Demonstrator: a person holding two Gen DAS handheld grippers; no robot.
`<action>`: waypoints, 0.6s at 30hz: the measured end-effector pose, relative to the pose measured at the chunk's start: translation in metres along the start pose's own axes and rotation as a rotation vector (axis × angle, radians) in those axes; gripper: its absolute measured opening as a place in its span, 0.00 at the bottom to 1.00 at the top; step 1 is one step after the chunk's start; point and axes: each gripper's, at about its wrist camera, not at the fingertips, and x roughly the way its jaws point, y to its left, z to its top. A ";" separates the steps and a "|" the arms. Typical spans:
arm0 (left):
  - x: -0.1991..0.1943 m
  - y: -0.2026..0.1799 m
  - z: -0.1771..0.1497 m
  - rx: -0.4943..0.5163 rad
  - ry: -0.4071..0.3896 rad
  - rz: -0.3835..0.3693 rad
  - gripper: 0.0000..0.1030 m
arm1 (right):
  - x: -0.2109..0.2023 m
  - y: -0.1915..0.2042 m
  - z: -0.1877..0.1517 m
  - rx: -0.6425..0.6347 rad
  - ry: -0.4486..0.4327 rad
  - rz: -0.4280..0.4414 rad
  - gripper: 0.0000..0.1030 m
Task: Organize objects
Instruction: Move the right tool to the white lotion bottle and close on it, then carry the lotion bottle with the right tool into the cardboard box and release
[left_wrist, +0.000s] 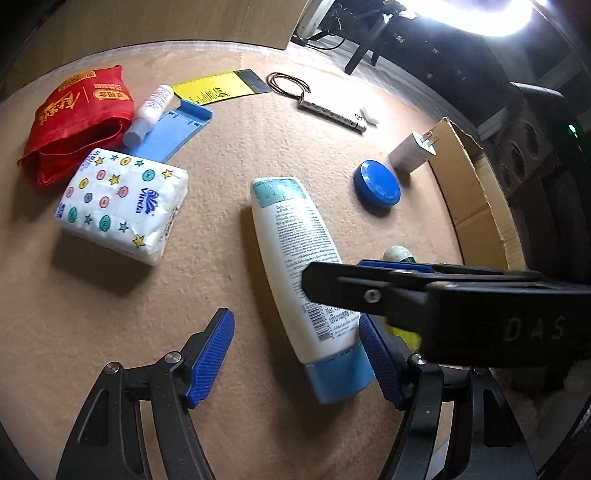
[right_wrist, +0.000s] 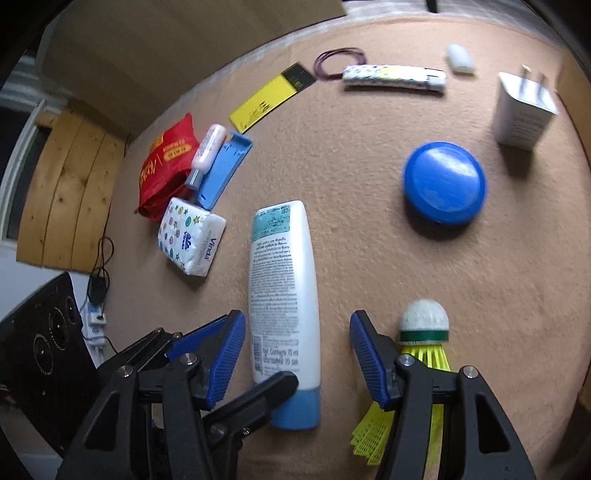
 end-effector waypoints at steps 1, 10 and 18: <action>0.001 0.000 0.000 -0.003 0.000 -0.006 0.70 | 0.003 0.001 0.002 -0.010 0.016 -0.005 0.54; 0.008 -0.008 0.006 -0.017 0.022 -0.026 0.58 | 0.017 0.022 0.003 -0.092 0.074 -0.005 0.39; 0.000 -0.017 0.009 0.001 0.014 0.020 0.54 | 0.006 0.015 -0.001 -0.051 0.030 0.032 0.34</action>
